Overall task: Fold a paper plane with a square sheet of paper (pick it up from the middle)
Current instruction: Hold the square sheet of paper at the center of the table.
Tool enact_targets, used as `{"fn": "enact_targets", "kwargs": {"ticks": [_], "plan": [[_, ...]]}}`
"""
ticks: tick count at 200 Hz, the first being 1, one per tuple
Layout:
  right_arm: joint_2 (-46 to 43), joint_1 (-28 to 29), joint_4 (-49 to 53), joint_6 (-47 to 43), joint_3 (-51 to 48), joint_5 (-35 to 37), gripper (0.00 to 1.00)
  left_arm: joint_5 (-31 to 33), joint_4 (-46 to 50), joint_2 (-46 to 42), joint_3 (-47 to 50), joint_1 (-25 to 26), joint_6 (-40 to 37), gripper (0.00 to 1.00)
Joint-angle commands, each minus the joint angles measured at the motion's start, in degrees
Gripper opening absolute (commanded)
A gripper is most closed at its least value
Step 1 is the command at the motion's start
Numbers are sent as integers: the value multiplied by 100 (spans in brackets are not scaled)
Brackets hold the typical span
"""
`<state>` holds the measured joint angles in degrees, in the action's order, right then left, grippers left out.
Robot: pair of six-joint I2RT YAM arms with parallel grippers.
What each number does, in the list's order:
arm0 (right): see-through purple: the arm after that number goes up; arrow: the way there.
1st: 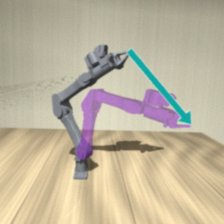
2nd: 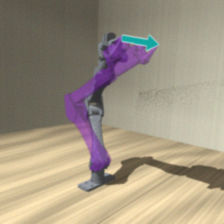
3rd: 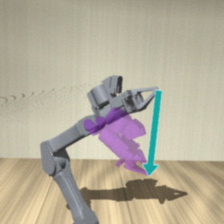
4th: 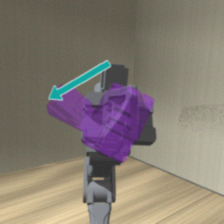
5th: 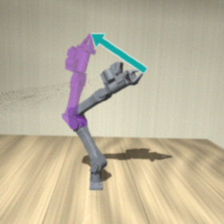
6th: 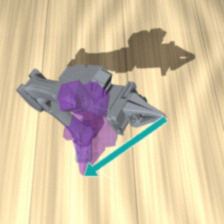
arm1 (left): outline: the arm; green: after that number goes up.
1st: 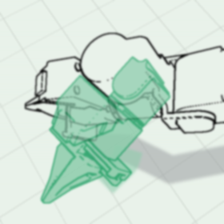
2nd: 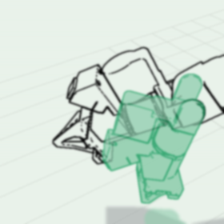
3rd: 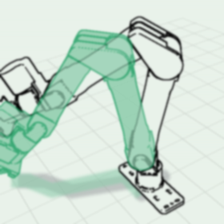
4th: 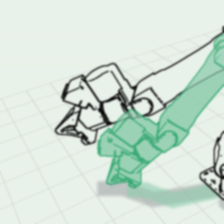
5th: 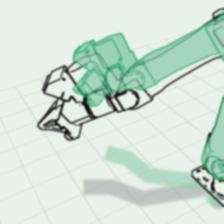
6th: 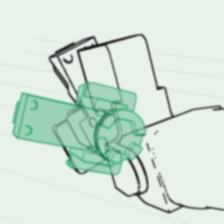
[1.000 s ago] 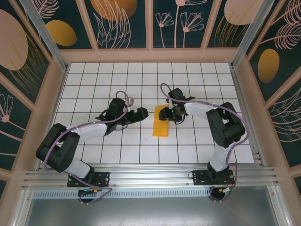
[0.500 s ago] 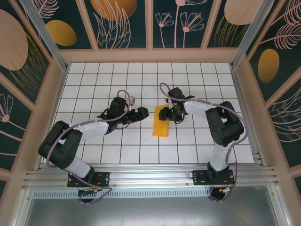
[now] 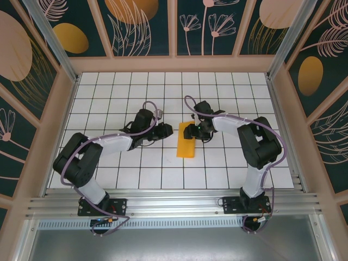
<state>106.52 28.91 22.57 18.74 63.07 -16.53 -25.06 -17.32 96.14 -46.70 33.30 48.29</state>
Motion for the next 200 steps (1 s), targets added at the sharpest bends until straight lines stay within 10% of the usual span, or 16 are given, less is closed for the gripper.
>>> {"fn": "enact_targets", "kwargs": {"ticks": [1,200], "plan": [[692,-34,2,-81,-327,537,61,49,194,409,-291,53,164,0],[821,-29,-95,-55,-372,528,61,331,988,1625,-1397,470,437,0]]}}
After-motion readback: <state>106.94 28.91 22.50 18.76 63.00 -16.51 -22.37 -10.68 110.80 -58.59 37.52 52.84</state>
